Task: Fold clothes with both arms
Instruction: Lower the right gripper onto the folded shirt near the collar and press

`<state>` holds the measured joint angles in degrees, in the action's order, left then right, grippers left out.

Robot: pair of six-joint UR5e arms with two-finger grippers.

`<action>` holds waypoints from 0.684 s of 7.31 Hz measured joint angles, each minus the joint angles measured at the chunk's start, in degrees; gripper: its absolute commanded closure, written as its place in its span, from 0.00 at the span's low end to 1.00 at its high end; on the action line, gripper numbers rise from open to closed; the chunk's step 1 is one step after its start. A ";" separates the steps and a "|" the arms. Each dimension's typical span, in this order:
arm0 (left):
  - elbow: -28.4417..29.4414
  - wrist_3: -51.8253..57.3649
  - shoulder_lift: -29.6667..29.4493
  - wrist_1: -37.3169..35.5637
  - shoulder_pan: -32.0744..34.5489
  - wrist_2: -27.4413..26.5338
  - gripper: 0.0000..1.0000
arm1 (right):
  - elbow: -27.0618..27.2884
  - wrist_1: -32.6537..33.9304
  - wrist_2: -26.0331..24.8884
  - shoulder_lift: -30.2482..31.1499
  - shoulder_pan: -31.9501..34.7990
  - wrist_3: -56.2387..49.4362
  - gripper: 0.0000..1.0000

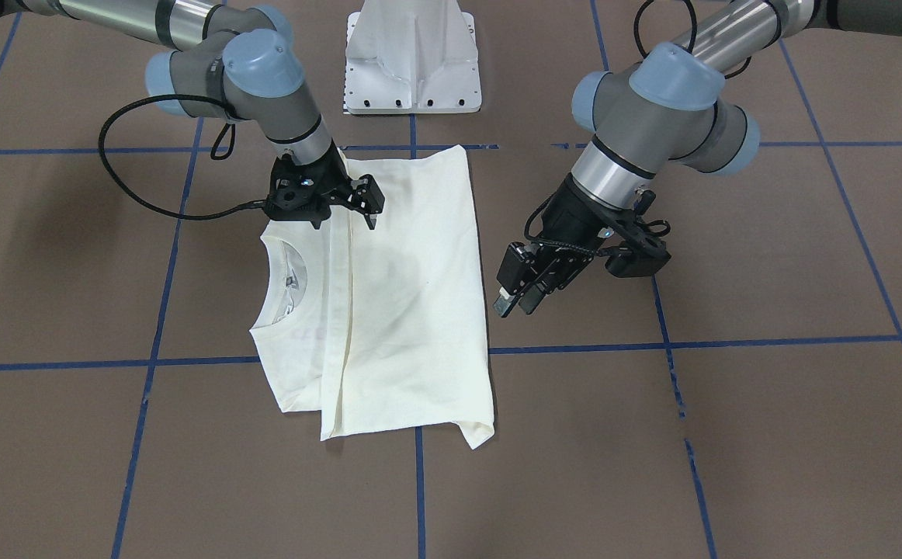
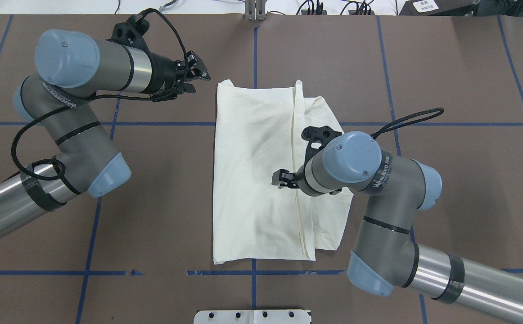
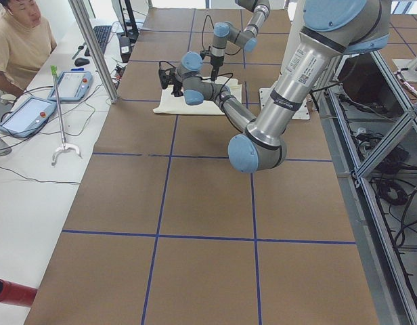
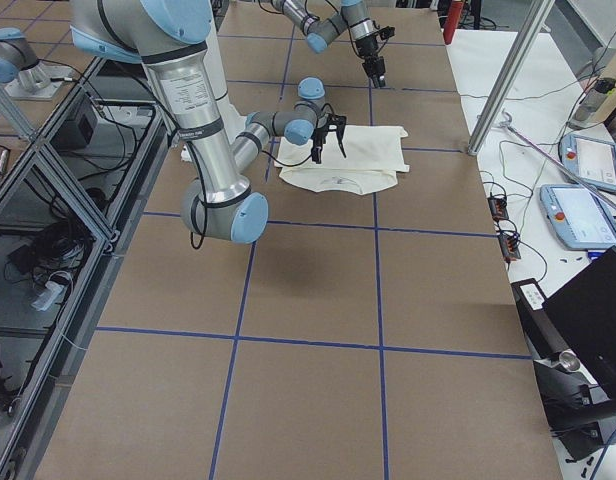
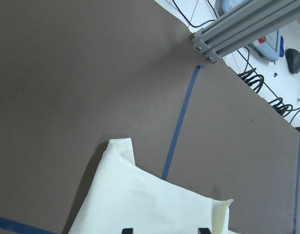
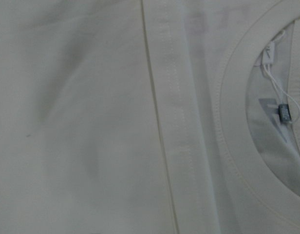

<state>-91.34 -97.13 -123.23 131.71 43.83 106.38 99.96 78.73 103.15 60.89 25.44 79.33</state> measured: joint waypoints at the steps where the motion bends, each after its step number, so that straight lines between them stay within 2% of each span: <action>1: -0.34 0.01 0.31 -0.06 0.07 0.16 0.46 | 0.02 6.10 -1.83 -1.68 -1.80 -4.49 0.00; 2: -0.39 0.01 0.40 -0.11 0.07 0.23 0.46 | 0.07 11.11 -3.17 -2.87 -2.99 -7.99 0.00; 5: -0.45 -0.04 0.31 -0.14 -0.02 0.32 0.46 | 0.09 19.46 -4.12 -3.54 -3.88 -13.43 0.00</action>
<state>-91.79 -97.18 -122.91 131.57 43.81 106.70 100.05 98.19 99.03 57.35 21.55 65.90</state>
